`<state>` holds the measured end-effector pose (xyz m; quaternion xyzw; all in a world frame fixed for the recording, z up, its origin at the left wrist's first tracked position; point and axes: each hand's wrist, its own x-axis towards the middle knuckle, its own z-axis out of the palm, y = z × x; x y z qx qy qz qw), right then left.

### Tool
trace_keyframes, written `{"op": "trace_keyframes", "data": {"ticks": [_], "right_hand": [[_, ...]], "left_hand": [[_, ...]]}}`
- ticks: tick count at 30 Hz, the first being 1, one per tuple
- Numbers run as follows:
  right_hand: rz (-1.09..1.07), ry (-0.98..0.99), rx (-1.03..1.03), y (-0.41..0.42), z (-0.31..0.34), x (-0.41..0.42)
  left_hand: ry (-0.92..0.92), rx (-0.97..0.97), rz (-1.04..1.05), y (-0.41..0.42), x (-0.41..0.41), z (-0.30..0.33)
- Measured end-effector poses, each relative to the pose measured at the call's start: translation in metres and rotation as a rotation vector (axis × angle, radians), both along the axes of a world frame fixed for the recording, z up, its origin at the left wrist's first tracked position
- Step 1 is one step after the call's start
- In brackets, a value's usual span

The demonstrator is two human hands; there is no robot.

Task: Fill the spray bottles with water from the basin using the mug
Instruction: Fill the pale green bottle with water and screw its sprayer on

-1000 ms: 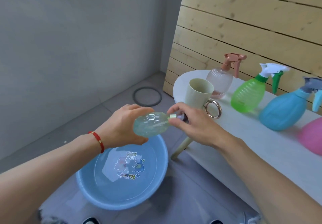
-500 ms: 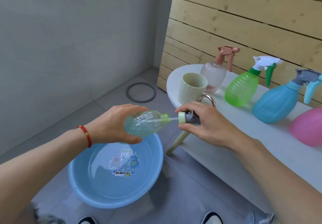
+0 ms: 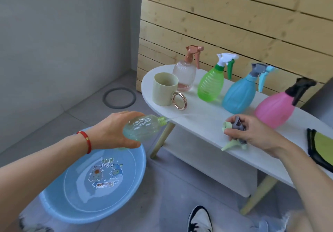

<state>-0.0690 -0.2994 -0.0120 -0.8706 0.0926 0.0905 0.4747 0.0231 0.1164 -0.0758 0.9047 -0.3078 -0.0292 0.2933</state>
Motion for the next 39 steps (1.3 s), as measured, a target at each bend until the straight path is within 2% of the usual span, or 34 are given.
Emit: {"op": "trace_keyframes", "data": {"ticks": [6,13,16,18,21,23,28,34,36,39], "right_hand": [[-0.097,0.037,-0.079,-0.010,-0.009,0.014],[-0.078,0.003,-0.783,0.000,-0.010,0.018],[-0.076,-0.136,-1.081,0.025,-0.007,0.018],[-0.041,-0.282,-1.140,0.053,-0.005,0.025],[0.001,-0.443,-0.960,0.099,-0.002,0.046],[-0.003,-0.474,-0.883,0.123,0.000,0.066],[-0.026,-0.317,-0.777,0.153,-0.004,0.107],[-0.022,-0.266,-0.367,0.182,0.017,0.106],[0.047,-0.211,-0.294,0.202,0.020,0.099],[0.134,-0.062,-0.270,0.245,0.009,0.098]], "left_hand": [[-0.019,-0.008,0.011,-0.006,-0.003,0.003],[-0.032,-0.033,0.036,-0.005,-0.008,0.009],[-0.026,-0.027,0.062,-0.005,-0.009,0.011],[-0.016,-0.028,0.076,-0.004,-0.009,0.013],[-0.004,-0.041,0.104,-0.003,-0.010,0.015],[0.009,-0.053,0.127,0.001,-0.009,0.015],[0.066,-0.041,0.207,0.025,-0.006,0.014],[0.173,0.008,0.367,0.069,-0.003,0.011],[0.222,0.068,0.450,0.083,0.000,0.007],[0.391,0.236,0.559,0.112,0.001,0.002]]}}
